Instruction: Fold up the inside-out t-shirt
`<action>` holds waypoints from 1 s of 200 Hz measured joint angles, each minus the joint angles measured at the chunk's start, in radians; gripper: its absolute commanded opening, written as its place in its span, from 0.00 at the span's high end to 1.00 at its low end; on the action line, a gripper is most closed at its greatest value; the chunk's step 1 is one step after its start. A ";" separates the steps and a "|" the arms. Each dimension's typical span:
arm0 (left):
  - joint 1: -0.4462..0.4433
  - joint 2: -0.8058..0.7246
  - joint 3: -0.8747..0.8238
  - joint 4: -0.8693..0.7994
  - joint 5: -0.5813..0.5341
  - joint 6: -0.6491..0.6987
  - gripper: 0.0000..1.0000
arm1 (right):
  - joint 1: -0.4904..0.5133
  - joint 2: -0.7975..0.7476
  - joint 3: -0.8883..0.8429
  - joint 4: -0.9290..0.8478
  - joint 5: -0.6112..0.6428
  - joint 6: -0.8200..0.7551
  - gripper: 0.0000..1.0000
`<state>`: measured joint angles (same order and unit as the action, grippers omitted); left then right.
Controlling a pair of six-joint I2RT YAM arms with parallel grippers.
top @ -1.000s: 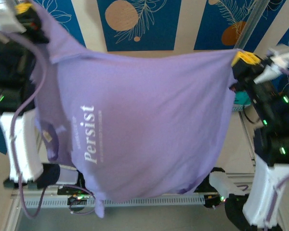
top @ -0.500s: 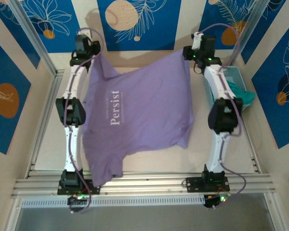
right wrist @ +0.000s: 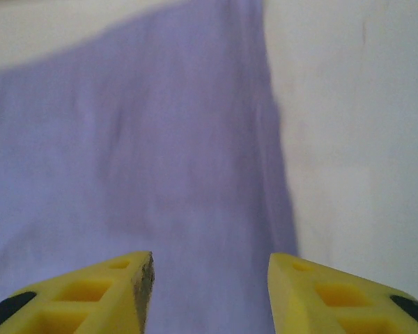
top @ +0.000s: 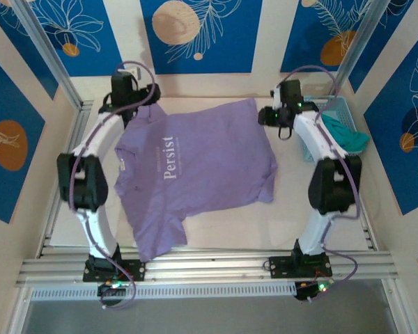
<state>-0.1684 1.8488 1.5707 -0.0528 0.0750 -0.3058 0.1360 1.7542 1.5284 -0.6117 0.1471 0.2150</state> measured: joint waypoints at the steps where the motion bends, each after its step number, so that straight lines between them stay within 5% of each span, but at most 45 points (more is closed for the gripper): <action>1: -0.009 -0.019 -0.024 0.012 0.004 0.000 0.23 | 0.003 -0.009 -0.011 -0.002 0.002 0.003 0.51; 35: -0.267 -0.280 -0.509 0.282 0.079 0.048 0.26 | 0.133 -0.286 -0.404 -0.048 0.090 0.116 0.52; 77: -0.595 -0.316 -0.866 0.392 0.098 0.157 0.29 | 0.216 -0.487 -0.726 -0.095 0.115 0.272 0.56; 152: -0.830 -0.090 -0.819 0.449 0.001 0.326 0.36 | 0.225 -0.362 -0.792 0.074 0.120 0.370 0.63; 200: -0.848 0.014 -0.722 0.438 -0.063 0.382 0.60 | 0.220 -0.305 -0.791 0.120 0.142 0.380 0.93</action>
<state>-1.0168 1.8629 0.8486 0.3851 0.0116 0.0765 0.3557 1.4494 0.7372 -0.4919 0.2893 0.5953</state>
